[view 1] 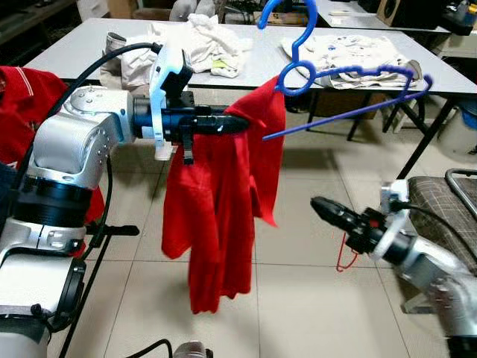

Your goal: Hang hanger

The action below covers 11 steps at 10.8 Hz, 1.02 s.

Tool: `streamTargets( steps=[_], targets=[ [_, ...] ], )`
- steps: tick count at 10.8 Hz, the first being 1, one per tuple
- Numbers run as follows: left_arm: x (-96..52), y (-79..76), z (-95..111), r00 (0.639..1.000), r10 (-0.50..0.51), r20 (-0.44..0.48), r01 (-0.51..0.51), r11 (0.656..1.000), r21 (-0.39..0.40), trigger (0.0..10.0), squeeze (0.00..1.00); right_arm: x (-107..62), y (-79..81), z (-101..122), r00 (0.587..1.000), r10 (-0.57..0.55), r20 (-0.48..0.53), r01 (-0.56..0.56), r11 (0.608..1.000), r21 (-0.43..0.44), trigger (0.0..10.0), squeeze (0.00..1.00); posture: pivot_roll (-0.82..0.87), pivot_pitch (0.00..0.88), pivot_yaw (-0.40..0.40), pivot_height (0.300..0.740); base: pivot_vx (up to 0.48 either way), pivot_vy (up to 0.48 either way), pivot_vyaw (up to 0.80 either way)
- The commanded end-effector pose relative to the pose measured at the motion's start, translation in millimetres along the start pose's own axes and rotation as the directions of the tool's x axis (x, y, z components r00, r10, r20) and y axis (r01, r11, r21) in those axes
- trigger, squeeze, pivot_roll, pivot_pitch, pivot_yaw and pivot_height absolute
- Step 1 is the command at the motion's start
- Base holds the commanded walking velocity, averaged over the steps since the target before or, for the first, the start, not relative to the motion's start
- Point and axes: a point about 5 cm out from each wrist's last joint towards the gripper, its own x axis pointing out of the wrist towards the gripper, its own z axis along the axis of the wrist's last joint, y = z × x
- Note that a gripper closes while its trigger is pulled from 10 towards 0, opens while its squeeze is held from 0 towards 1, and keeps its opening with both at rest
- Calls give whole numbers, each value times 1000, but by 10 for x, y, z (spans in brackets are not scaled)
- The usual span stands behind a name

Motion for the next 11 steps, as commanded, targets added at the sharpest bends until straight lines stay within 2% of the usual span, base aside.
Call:
streamTargets(
  steps=[1, 2, 4, 6, 8, 9, 10, 11],
  targets=[
    [15, -12, 121, 1000, -18, 16, 18, 999, 49, 0, 0, 60, 32, 191, 996, 17, 88, -9, 996, -86, 10000, 1000, 62, 0, -11, 740, 0, 0, 0],
    [32, -10, 121, 1000, -24, 10, 24, 999, 48, 0, 0, 82, 33, 215, 997, 30, 74, -17, 985, -170, 10000, 1000, 62, 0, -8, 740, 0, 0, 0],
    [47, 4, 136, 1000, -25, 2, 25, 998, 51, 0, 0, 54, 33, 161, 997, 71, 2, -68, 968, -242, 10000, 1000, 64, 0, -12, 740, 0, 0, 0],
    [52, -10, 190, 999, -51, 16, 50, 997, 54, 0, 0, 36, -12, 210, 998, 57, 19, -48, 946, -320, 10000, 1000, 62, 0, -11, 740, 0, 0, 0],
    [67, -50, 241, 995, -95, 30, 93, 994, 61, 0, 0, 37, -19, 248, 997, 69, 15, -59, 933, -355, 10000, 1000, 63, 0, -12, 740, 0, 0, 0],
    [93, -83, 257, 991, -129, 20, 127, 989, 72, 0, 0, 59, -15, 307, 998, 64, 11, -53, 905, -423, 10000, 1000, 63, 0, -13, 740, 0, 0, 0],
    [111, -97, 268, 989, -144, 18, 142, 987, 77, 0, 0, 69, -32, 342, 998, 62, 20, -46, 895, -443, 10000, 31, 62, 0, -13, 740, 0, 0, 0],
    [123, -107, 282, 988, -156, 16, 154, 985, 81, 0, 0, 79, -46, 366, 998, 62, 26, -43, 888, -458, 10000, 0, 62, 0, -12, 740, 0, 0, 0]
  ],
)
